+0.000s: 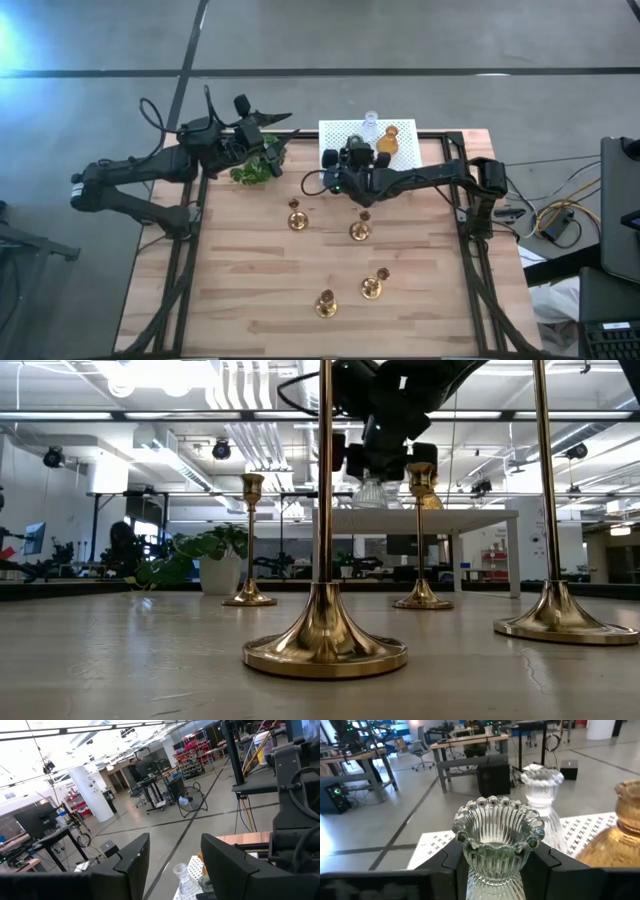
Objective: Pick & Place candle stick holders
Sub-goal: Put the green glass candle holder on the shelf, then adjust the yellow glass candle holder
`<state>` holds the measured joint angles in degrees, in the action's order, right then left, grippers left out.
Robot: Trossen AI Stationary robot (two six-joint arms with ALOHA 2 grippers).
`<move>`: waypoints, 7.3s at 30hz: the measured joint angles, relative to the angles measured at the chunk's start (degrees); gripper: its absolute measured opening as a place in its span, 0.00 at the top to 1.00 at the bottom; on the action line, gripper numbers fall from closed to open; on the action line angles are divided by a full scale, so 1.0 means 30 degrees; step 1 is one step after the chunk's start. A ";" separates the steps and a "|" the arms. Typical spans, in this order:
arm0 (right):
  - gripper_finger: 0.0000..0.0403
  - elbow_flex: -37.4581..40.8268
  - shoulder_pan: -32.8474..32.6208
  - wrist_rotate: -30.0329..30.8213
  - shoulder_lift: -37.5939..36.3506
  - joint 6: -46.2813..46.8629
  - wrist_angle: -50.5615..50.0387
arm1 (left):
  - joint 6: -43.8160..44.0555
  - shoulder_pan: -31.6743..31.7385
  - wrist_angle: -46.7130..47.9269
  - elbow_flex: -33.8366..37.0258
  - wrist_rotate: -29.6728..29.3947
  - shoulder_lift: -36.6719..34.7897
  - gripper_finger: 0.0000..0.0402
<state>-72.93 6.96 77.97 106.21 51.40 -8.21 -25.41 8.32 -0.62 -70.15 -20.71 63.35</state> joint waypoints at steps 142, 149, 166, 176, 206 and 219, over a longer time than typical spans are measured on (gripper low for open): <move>0.53 1.0939 -0.4412 -0.3860 -1.8538 -0.6420 -0.7125 | -0.0922 0.0087 0.0306 0.0036 -0.3263 -0.0160 0.54; 0.46 1.2930 -0.3500 -0.3928 -1.8020 -0.5191 -0.4878 | -0.1392 0.0102 0.0372 0.0036 -0.3691 -0.0092 0.54; 0.38 1.3041 0.1040 -0.7964 -1.5829 -0.8098 -0.0241 | -0.1390 0.0357 0.0401 0.0036 -0.3939 -0.0015 0.54; 0.42 1.3215 0.3436 -1.2012 -1.4454 -1.1505 0.3581 | -0.1384 0.0364 0.0550 0.0036 -0.3989 -0.0015 0.54; 0.45 1.3362 0.6747 -1.7108 -1.4076 -1.2853 0.6063 | -0.1479 0.0481 0.0692 0.0036 -0.3993 -0.0015 0.54; 0.61 1.3362 0.7002 -1.7567 -1.4076 -1.3709 0.6438 | -0.1472 0.0488 0.0947 0.0036 -0.3993 -0.0015 0.54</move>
<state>-32.84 27.97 25.27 63.99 10.27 11.10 -29.82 9.78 2.22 -70.04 -32.69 63.31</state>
